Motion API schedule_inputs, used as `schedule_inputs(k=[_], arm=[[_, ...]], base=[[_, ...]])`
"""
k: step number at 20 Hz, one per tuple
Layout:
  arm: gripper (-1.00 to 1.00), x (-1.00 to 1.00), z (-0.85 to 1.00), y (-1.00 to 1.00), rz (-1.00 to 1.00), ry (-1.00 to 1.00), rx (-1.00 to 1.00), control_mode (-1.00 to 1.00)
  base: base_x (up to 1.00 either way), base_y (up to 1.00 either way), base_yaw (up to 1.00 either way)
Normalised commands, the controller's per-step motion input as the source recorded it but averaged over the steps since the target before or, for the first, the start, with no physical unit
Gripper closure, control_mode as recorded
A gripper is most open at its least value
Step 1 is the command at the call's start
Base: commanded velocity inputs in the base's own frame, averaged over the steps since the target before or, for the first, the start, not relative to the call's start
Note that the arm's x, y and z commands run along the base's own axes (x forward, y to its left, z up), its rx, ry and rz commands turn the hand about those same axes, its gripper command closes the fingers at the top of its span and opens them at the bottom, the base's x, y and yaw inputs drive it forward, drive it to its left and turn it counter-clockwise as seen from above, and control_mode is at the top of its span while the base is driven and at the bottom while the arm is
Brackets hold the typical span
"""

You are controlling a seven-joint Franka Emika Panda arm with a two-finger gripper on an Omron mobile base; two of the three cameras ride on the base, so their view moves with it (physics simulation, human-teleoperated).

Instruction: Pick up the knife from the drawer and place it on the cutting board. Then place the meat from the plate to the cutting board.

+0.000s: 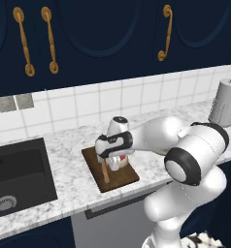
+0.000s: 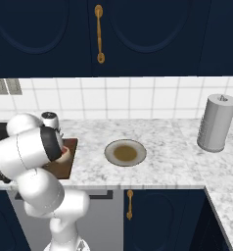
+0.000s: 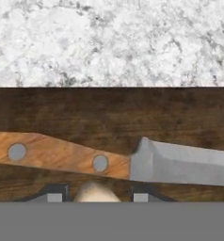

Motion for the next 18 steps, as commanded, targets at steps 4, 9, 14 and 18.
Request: schedule_inputs(k=[4,9,14,18], arm=[[-1.0,-0.44,0.71,-0.14,0.02,-0.09,0.0,-1.0],[-1.0,-0.74,1.0,-0.17,0.0,-0.01,0.0,-1.0],[-1.0,-0.7,1.0,-0.32,-0.04,0.0,0.0,-1.0],[-1.0,-0.36,1.0,-0.69,-0.08,-0.01,0.0,-1.0]], base=[[0.0,0.0,0.0],[0.0,0.0,0.0],[0.0,0.0,0.0],[0.0,0.0,0.0]])
